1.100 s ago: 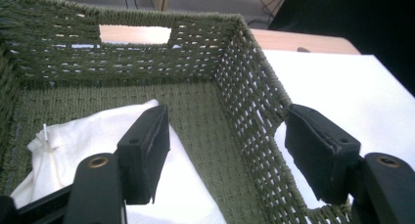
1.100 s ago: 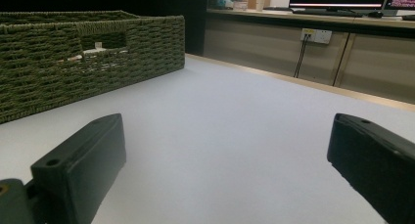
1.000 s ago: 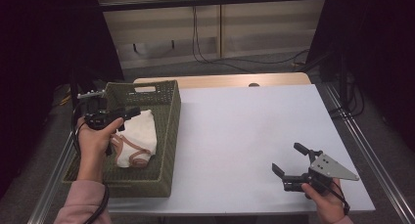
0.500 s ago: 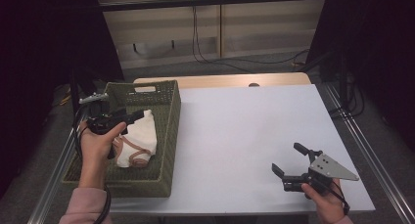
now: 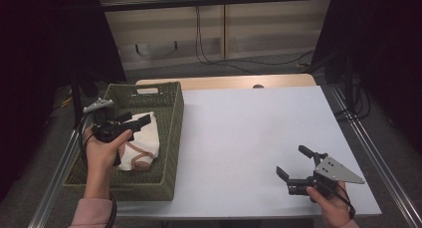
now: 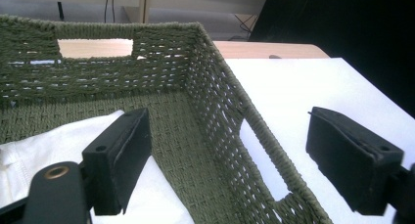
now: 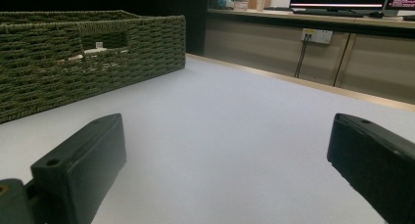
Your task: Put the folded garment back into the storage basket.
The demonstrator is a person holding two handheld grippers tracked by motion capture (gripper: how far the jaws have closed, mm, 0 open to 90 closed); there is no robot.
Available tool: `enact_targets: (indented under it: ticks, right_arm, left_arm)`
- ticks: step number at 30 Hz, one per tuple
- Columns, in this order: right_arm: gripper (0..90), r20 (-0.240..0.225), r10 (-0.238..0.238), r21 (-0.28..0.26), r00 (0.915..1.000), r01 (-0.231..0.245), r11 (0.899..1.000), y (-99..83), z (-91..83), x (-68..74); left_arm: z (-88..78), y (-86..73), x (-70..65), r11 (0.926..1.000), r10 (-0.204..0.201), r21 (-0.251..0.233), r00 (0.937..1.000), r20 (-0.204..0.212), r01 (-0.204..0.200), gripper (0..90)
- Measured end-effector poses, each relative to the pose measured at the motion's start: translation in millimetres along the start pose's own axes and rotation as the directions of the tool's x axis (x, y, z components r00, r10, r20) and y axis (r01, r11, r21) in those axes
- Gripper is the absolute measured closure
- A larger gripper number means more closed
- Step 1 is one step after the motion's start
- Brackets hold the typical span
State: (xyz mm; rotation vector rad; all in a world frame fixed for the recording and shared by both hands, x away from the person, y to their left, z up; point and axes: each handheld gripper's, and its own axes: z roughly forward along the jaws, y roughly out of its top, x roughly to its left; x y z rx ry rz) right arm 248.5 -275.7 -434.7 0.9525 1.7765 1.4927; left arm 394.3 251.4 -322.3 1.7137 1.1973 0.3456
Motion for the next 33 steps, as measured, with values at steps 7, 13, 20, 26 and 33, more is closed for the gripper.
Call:
enact_targets:
  ticks: [7, 13, 20, 26, 33]
  right_arm:
    - [0.6, 0.001, 0.005, -0.002, 1.0000, -0.005, 1.000, 0.0, 0.3, 0.6]
    - [0.6, 0.001, 0.005, -0.001, 1.0000, -0.005, 1.000, -0.1, 0.3, 0.6]
    - [0.6, -0.003, -0.002, 0.000, 1.0000, 0.002, 1.000, -0.3, -0.1, 0.0]
    - [0.6, 0.001, -0.001, 0.001, 1.0000, 0.001, 1.000, -0.4, 0.0, 0.1]
    - [0.6, 0.002, 0.004, 0.008, 1.0000, -0.004, 1.000, -0.3, 0.3, 0.7]
  left_arm:
    - [-0.9, -7.1, -3.0, 0.9996, 0.012, -0.025, 0.9999, 0.003, -0.012, 15.2]
    - [-0.8, -9.6, -8.1, 0.9979, 0.034, -0.055, 0.9993, 0.014, -0.033, 14.5]
    - [-0.6, -13.3, -13.4, 0.9966, 0.060, -0.058, 0.9981, 0.017, -0.059, 13.7]
    - [-1.8, -13.5, -16.3, 0.9935, 0.078, -0.085, 0.9967, 0.022, -0.076, 12.7]
    - [-6.8, -12.3, -18.9, 0.9899, 0.081, -0.119, 0.9962, 0.032, -0.077, 11.7]
